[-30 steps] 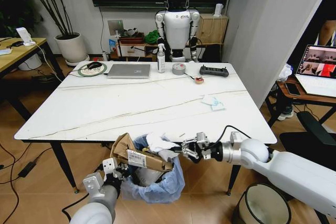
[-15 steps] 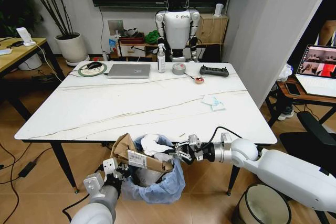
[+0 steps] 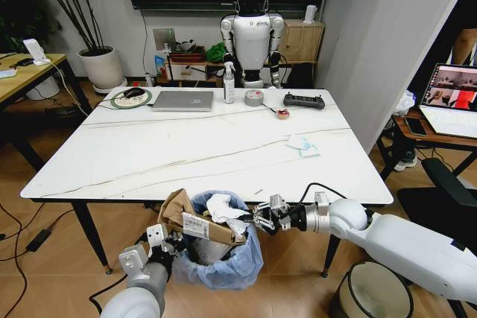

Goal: Pick up the trash bin and place the trash from the table into it.

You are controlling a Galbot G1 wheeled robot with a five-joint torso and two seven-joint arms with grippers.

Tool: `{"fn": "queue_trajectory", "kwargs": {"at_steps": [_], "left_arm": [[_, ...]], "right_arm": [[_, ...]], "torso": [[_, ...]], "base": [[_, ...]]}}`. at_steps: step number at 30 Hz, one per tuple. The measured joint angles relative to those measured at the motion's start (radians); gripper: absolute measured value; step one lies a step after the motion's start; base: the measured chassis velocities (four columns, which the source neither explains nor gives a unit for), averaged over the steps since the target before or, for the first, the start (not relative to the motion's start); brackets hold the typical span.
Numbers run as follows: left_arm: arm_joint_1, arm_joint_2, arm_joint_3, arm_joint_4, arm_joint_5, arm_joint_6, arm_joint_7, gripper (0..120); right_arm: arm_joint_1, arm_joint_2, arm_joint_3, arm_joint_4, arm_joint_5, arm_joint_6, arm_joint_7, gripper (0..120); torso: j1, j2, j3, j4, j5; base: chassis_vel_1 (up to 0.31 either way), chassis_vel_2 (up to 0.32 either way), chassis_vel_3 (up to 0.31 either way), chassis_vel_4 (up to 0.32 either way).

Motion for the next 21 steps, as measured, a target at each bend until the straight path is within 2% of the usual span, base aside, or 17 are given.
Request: {"fn": "queue_trajectory", "kwargs": {"at_steps": [1, 5, 9, 11, 17, 19, 20, 21], "left_arm": [[0.001, -0.001, 0.0, 0.0, 0.001, 0.0, 0.0, 0], [0.001, -0.002, 0.001, -0.001, 0.002, 0.0, 0.0, 0], [-0.001, -0.001, -0.001, -0.002, 0.002, 0.0, 0.0, 0], [-0.001, -0.001, -0.001, -0.002, 0.002, 0.0, 0.0, 0], [-0.001, -0.001, 0.0, -0.002, 0.002, 0.0, 0.0, 0], [-0.001, -0.001, 0.0, -0.002, 0.003, 0.0, 0.0, 0], [-0.001, -0.001, 0.001, -0.002, 0.003, 0.0, 0.0, 0], [-0.001, -0.001, 0.001, -0.002, 0.004, 0.0, 0.0, 0]], "right_arm": [[0.0, 0.0, -0.001, 0.0, -0.003, 0.0, 0.0, 10], [0.001, 0.0, -0.002, -0.001, -0.01, 0.001, 0.0, 19], [0.002, -0.009, -0.001, 0.002, -0.015, 0.003, 0.0, 39], [0.002, -0.011, -0.001, 0.002, -0.015, 0.004, 0.0, 41], [0.004, -0.031, 0.013, 0.006, -0.017, 0.008, -0.005, 69], [0.005, -0.032, 0.014, 0.006, -0.017, 0.009, -0.005, 69], [0.005, -0.036, 0.019, 0.004, -0.017, 0.01, -0.008, 77], [0.005, -0.039, 0.021, 0.003, -0.017, 0.011, -0.01, 81]], "torso": [[0.0, 0.0, 0.0, 0.0, 0.0], [0.0, 0.0, 0.0, 0.0, 0.0], [0.0, 0.0, 0.0, 0.0, 0.0], [0.0, 0.0, 0.0, 0.0, 0.0], [0.0, 0.0, 0.0, 0.0, 0.0], [0.0, 0.0, 0.0, 0.0, 0.0], [0.0, 0.0, 0.0, 0.0, 0.0], [0.0, 0.0, 0.0, 0.0001, 0.0]], "base": [[0.0, 0.0, 0.0, 0.0], [0.0, 0.0, 0.0, 0.0], [0.0, 0.0, 0.0, 0.0], [0.0, 0.0, 0.0, 0.0], [0.0, 0.0, 0.0, 0.0], [0.0, 0.0, 0.0, 0.0], [0.0, 0.0, 0.0, 0.0], [0.0, 0.0, 0.0, 0.0]]}}
